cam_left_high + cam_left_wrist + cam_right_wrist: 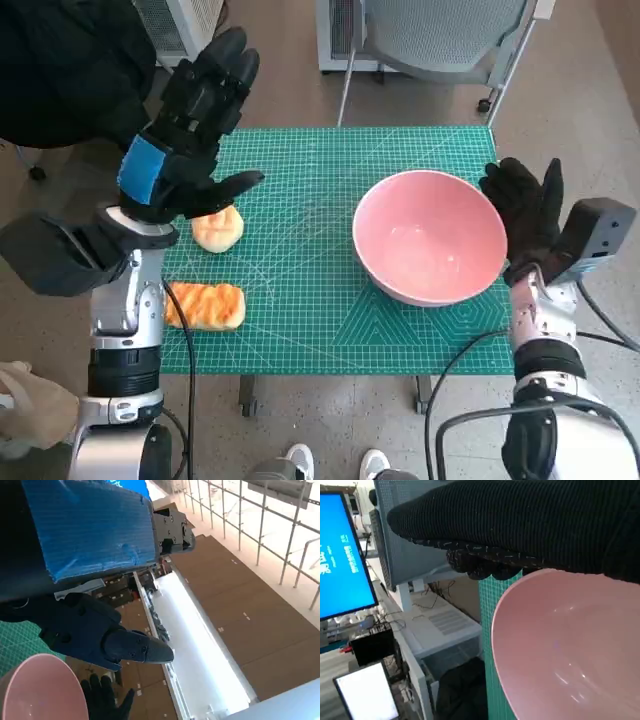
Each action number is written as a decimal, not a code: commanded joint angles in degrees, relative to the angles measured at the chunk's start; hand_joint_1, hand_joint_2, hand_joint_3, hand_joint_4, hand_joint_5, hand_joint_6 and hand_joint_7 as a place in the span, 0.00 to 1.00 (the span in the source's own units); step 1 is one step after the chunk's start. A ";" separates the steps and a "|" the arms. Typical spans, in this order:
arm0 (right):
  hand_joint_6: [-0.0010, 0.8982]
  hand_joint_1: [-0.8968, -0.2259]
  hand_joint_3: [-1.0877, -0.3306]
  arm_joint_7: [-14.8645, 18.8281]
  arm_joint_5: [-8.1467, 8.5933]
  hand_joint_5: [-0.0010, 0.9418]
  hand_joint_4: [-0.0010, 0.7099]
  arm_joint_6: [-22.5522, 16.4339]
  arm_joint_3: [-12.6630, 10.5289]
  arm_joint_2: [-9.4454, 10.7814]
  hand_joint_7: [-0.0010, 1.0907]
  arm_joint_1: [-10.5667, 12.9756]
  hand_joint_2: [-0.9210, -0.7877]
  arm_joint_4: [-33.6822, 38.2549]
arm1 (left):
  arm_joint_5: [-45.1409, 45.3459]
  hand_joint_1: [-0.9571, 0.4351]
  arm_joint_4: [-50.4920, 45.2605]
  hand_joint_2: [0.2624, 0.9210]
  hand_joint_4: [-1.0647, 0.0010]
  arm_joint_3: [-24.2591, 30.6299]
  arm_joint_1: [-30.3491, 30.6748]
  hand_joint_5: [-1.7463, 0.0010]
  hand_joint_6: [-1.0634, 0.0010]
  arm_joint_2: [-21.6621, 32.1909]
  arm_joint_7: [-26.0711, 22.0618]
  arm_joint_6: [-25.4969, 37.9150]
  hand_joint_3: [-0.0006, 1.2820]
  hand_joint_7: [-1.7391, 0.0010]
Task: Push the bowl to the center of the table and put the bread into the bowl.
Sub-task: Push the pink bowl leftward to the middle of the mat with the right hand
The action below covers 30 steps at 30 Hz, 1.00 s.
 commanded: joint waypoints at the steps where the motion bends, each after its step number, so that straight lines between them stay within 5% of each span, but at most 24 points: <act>1: 0.49 0.24 0.25 0.30 0.14 0.01 0.54 0.10 -0.21 1.04 0.02 0.07 0.00 0.46 | 0.03 0.30 -1.20 1.00 0.97 0.37 0.72 1.00 1.00 0.71 0.56 0.53 0.15 0.81; 30: 0.47 0.26 0.25 1.49 0.39 0.00 0.53 -0.49 -0.47 4.38 0.01 -2.07 0.00 0.51 | 0.21 0.32 -6.12 1.00 0.98 0.48 3.03 1.00 1.00 1.62 2.47 2.82 0.16 0.81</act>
